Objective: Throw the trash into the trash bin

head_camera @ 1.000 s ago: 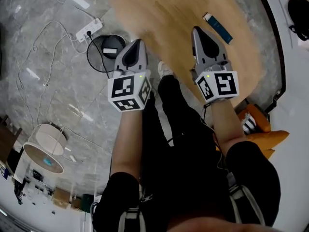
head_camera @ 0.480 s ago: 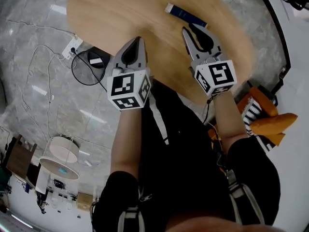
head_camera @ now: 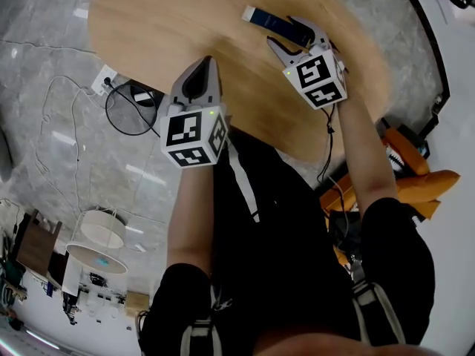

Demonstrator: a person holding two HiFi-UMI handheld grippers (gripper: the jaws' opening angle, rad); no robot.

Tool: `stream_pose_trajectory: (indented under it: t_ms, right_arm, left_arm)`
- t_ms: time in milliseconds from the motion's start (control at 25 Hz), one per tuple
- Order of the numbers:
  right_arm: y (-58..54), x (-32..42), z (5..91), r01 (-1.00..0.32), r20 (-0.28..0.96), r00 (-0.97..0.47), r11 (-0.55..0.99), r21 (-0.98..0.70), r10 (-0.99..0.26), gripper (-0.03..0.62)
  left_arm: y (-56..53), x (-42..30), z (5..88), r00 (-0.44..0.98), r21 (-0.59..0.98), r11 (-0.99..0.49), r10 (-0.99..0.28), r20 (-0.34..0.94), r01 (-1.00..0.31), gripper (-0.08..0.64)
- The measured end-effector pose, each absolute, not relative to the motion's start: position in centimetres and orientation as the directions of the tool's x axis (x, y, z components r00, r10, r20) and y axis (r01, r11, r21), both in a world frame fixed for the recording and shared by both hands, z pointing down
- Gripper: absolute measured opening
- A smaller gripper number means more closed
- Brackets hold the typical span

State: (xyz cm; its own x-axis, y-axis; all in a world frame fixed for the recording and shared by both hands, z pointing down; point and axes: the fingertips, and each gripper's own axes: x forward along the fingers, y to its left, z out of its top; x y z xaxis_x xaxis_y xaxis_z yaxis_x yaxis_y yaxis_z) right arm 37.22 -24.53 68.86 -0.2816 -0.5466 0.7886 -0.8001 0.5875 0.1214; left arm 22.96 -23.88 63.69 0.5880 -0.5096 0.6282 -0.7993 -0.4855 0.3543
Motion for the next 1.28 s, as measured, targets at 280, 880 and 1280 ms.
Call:
stream_pose_trajectory:
  t_ms: [280, 880, 1280]
  right_arm:
    - [-24.7, 37.9, 74.2, -0.689, 0.918, -0.227, 0.72, 0.085, -0.326, 0.233]
    - [-26.8, 35.2, 67.2, -0.867, 0.741, -0.233, 0.48, 0.134, -0.629, 0.199]
    - [-23.8, 27.3, 58.1, -0.958, 0.447, -0.214, 0.276, 0.078, -0.868, 0.199]
  left_arm:
    - [-23.7, 22.0, 64.5, 0.579, 0.352, -0.478, -0.5, 0.645, -0.805, 0.012]
    - [-23.9, 18.8, 63.9, 0.549, 0.351, -0.429, -0.551, 0.628, -0.832, 0.012]
    - [-23.3, 15.7, 61.8, 0.534, 0.355, -0.4, -0.611, 0.584, -0.845, 0.012]
